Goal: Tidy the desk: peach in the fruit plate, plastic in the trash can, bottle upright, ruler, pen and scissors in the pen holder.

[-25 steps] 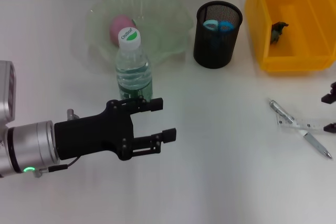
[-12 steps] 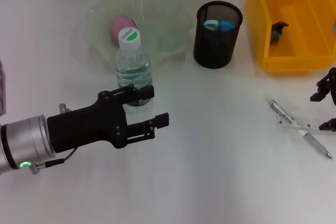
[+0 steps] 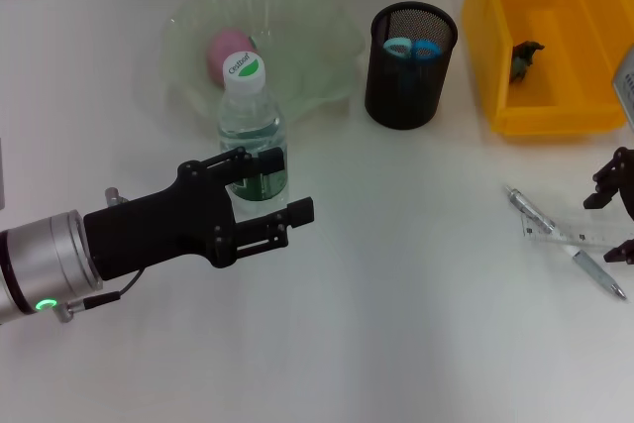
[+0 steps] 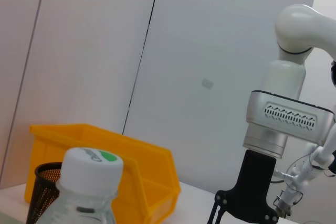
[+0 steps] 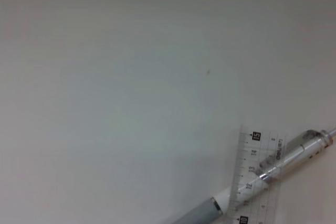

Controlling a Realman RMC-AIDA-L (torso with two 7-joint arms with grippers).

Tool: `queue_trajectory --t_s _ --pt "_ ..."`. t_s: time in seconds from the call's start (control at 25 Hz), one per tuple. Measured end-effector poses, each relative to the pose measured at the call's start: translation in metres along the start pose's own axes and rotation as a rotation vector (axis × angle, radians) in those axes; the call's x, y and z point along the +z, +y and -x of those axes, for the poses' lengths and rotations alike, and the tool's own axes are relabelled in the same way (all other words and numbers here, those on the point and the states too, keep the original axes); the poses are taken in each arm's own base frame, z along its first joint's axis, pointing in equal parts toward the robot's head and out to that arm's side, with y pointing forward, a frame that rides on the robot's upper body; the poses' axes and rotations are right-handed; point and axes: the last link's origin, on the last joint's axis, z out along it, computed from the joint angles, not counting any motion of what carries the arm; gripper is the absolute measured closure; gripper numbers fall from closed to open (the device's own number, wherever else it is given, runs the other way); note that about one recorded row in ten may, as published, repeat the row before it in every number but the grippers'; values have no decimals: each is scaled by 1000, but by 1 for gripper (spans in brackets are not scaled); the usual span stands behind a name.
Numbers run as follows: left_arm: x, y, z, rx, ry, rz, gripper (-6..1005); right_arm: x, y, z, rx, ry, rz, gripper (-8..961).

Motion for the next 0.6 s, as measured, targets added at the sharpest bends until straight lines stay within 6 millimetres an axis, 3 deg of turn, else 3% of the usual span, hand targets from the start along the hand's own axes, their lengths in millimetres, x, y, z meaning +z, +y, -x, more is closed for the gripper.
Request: queue_trajectory --t_s 0.4,0.6 --pt "0 -1 1 -6 4 -12 249 9 -4 10 -41 -5 17 321" --pt "0 -1 1 -7 4 -14 249 15 -6 10 -46 3 5 393"
